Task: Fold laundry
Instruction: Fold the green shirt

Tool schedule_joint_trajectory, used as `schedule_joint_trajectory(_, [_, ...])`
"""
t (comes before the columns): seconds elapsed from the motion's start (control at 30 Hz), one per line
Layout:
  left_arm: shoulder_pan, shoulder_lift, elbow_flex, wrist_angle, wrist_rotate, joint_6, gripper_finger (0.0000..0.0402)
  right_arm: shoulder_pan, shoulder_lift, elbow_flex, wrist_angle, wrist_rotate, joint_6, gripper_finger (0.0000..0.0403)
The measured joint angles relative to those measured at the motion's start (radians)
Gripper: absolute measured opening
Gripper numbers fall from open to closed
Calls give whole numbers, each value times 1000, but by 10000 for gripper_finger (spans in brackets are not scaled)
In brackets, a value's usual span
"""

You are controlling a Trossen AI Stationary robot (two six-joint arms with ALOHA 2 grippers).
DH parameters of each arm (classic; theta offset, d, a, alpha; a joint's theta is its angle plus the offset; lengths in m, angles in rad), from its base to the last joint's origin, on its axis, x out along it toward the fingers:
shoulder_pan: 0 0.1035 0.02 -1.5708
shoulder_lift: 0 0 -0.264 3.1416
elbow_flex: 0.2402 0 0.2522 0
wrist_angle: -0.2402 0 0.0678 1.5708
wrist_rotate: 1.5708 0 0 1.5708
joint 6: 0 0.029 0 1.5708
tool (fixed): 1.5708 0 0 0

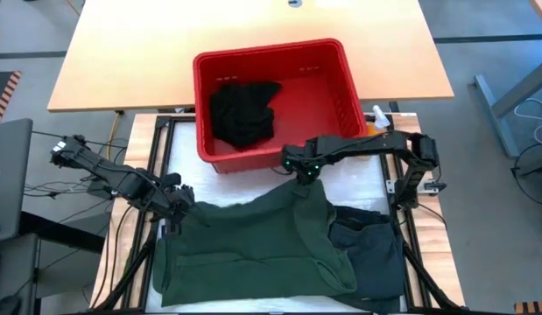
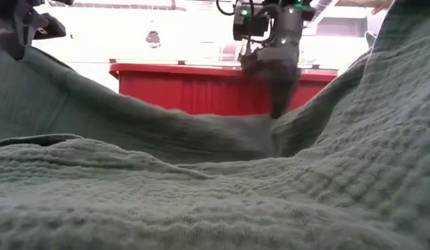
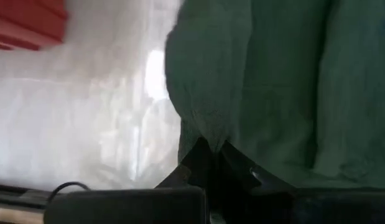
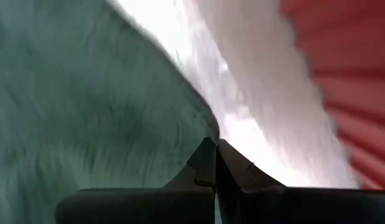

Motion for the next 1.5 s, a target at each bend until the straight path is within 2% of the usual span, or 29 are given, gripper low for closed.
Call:
schedule_joint_trajectory(0.13, [3, -41, 0, -9, -34, -14, 0, 26, 0, 68, -121, -4, -9, 18])
schedule_joint_trajectory(0.3, [-6, -90, 0, -9, -18, -61, 0, 93, -1, 177, -238, 0, 0, 18])
schedule_joint_trajectory(0.6, [-100, -118, 0, 15, 184, -98, 0, 267, -2, 413, -414, -8, 113, 18])
schedule_joint_trajectory(0.73, [-145, -109, 0, 93, 264, -126, 0, 360, -2, 461, -421, -75, 208, 18])
schedule_joint_trajectory(0.9, [-195, -42, 0, 193, 267, -185, 0, 475, 25, 461, -410, -126, 372, 18])
schedule_joint_trajectory(1.17, [-307, 181, 0, 295, 332, -252, 0, 621, 138, 461, -353, -252, 657, 18])
schedule_joint_trajectory(1.33, [-335, 306, -1, 416, 388, -252, 0, 666, 204, 460, -332, -322, 720, 19])
schedule_joint_trajectory(1.5, [-335, 319, 0, 441, 421, -251, 0, 667, 215, 460, -322, -348, 758, 19])
